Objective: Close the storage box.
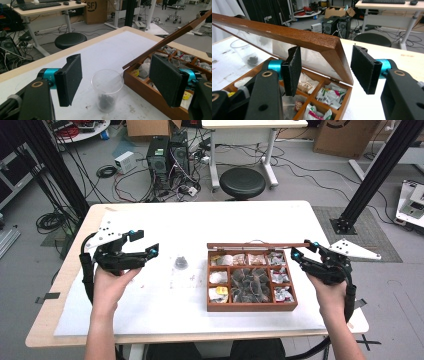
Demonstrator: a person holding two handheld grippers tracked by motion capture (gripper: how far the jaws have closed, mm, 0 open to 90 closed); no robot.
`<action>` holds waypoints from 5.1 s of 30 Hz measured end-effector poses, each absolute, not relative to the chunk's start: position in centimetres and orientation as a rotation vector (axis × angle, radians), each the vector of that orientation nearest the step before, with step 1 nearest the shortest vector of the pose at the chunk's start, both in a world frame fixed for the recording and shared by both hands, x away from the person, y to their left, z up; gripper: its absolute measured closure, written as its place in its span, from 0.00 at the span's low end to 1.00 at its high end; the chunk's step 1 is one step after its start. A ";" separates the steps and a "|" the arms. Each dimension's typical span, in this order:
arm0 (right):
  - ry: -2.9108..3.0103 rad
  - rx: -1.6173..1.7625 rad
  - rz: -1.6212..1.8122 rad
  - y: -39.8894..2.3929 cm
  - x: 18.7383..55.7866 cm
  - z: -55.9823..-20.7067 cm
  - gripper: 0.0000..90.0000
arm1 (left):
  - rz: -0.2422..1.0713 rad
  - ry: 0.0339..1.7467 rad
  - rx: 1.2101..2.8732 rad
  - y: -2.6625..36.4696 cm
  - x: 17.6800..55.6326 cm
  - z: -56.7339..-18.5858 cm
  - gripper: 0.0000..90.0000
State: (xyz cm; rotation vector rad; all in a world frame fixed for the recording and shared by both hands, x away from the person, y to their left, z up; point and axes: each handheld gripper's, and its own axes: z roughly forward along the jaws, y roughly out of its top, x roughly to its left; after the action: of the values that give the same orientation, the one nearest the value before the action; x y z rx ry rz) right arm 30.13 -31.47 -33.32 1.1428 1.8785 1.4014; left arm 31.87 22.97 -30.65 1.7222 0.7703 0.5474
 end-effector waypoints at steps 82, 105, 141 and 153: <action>2.048 1.316 1.371 -32.1 24.4 -40.3 0.59 | 0.539 0.770 1.729 22.4 31.6 -30.6 0.30; 2.106 1.313 1.312 -32.0 22.7 -41.6 0.59 | 0.539 0.774 1.736 22.3 31.6 -30.7 0.30; 2.189 1.382 1.249 -32.5 22.6 -43.2 0.56 | 0.530 0.757 1.741 21.9 31.5 -30.5 0.30; 2.215 1.383 1.240 -32.6 22.6 -43.3 0.56 | 0.529 0.759 1.735 22.0 31.5 -30.5 0.30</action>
State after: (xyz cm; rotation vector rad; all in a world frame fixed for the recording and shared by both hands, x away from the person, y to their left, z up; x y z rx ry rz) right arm 22.61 -32.56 -43.28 1.3826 2.2152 1.2402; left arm 31.47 22.04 -30.50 1.7347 0.7589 0.5293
